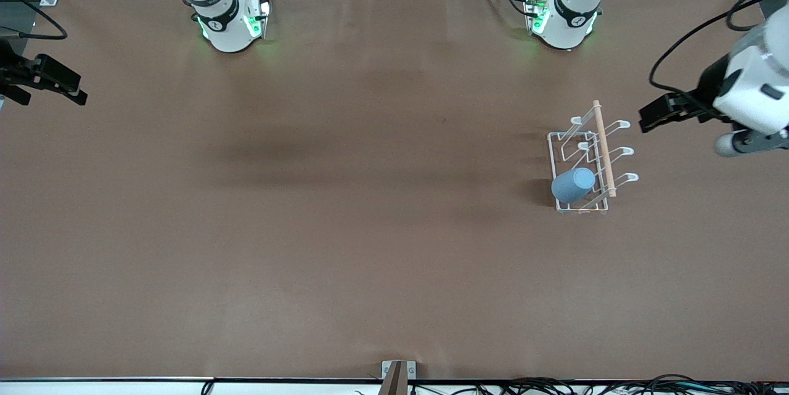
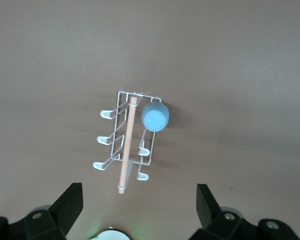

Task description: Hang cup on cup holder

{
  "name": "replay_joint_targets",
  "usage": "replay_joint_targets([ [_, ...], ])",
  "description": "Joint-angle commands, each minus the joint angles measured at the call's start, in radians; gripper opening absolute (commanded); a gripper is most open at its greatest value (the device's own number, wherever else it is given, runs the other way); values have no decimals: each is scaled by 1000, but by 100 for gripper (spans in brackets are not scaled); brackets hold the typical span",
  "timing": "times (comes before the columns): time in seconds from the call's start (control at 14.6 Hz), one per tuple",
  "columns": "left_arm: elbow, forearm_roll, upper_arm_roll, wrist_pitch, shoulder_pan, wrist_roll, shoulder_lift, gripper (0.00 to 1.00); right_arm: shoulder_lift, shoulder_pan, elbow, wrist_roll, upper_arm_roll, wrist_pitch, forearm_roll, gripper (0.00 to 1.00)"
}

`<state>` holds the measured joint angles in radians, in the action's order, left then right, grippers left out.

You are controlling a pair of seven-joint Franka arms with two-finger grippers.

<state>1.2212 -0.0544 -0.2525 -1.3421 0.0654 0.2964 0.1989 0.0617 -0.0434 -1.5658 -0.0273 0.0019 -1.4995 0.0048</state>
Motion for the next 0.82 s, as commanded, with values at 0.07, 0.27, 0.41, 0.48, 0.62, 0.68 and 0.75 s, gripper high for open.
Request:
replay_joint_targets([
  [0.07, 156, 27, 65, -60, -15, -101, -148, 100, 7, -9, -7, 15, 9, 5, -6, 100],
  [0.27, 360, 30, 84, -146, -15, -150, -280, 100, 9, -9, -7, 13, 9, 4, -3, 100],
  [0.41, 470, 37, 88, -204, -13, -161, -350, 100, 9, -10, -7, 12, 9, 4, -3, 100],
  [0.48, 498, 50, 93, -212, -13, -163, -367, 100, 7, -10, -7, 9, 9, 5, -2, 100],
  [0.62, 515, 89, 122, -212, -15, -209, -377, 100, 9, -10, -8, 9, 9, 5, -2, 100],
  [0.68, 524, 94, 124, -215, -13, -233, -383, 100, 7, -10, -8, 9, 9, 10, -2, 100],
  [0.75, 526, 94, 122, -218, -7, -236, -384, 100, 7, -10, -8, 9, 9, 10, -2, 100],
])
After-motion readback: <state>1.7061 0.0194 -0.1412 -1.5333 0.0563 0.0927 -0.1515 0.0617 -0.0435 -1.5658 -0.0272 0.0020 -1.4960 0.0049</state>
